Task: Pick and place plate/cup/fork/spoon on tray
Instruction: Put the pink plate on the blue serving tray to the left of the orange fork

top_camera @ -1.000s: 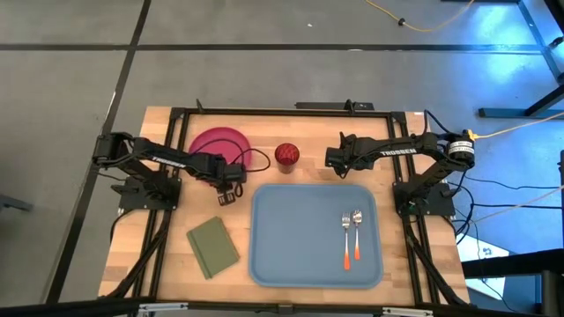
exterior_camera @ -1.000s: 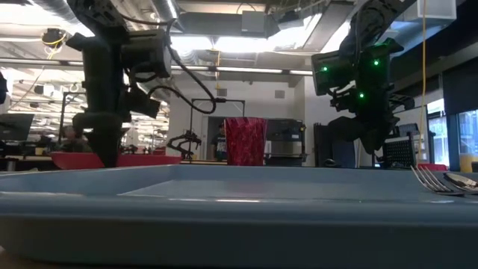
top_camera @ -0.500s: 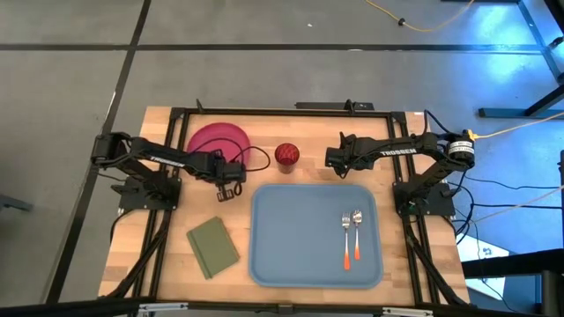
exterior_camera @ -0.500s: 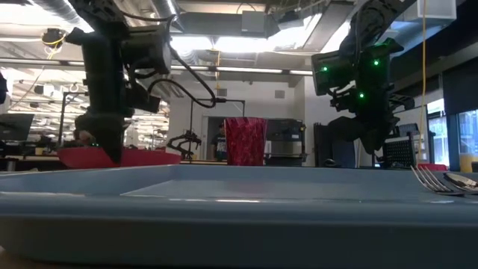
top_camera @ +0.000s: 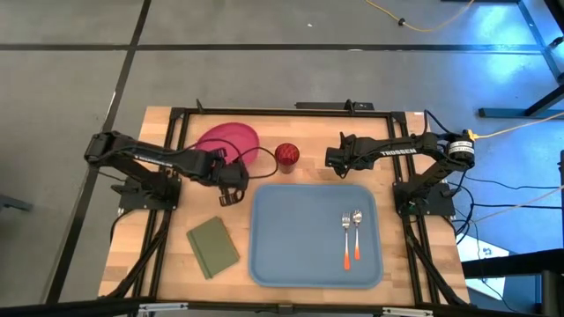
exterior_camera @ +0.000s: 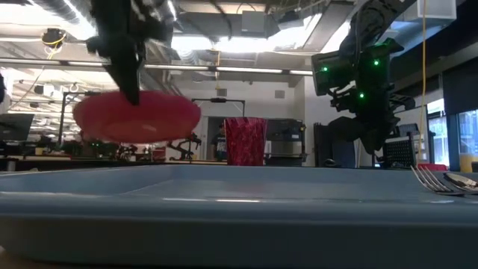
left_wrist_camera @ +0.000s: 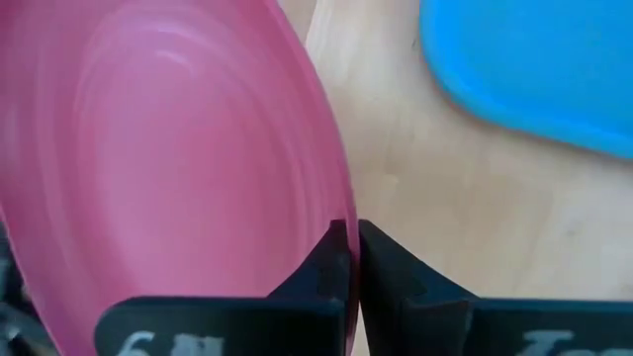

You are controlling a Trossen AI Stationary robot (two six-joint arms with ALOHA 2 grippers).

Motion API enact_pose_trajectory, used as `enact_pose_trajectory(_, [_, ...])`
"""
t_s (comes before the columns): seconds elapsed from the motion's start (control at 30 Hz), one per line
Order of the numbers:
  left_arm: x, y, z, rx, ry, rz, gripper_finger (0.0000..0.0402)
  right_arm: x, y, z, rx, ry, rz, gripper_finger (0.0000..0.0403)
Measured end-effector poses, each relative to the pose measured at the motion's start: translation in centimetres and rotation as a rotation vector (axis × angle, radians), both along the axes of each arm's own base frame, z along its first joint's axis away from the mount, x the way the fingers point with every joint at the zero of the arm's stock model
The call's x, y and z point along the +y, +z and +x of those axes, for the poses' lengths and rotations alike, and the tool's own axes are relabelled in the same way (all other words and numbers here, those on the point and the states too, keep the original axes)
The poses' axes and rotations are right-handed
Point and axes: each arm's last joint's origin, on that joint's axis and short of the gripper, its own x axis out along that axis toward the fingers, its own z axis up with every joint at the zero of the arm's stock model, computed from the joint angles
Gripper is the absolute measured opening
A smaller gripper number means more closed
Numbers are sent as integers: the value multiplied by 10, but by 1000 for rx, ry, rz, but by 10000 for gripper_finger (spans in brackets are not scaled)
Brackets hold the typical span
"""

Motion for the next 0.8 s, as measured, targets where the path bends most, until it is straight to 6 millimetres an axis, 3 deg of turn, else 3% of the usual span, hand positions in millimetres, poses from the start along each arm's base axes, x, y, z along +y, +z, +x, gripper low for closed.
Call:
enact_pose_trajectory(0.3, [-48, 39, 1, -127, -114, 13, 1, 0, 0, 0, 0, 1, 2, 101])
enact_pose_trajectory(0.8, [-134, 36, 4, -266, -576, -101, 0, 1, 0, 0, 8, 12, 27, 101])
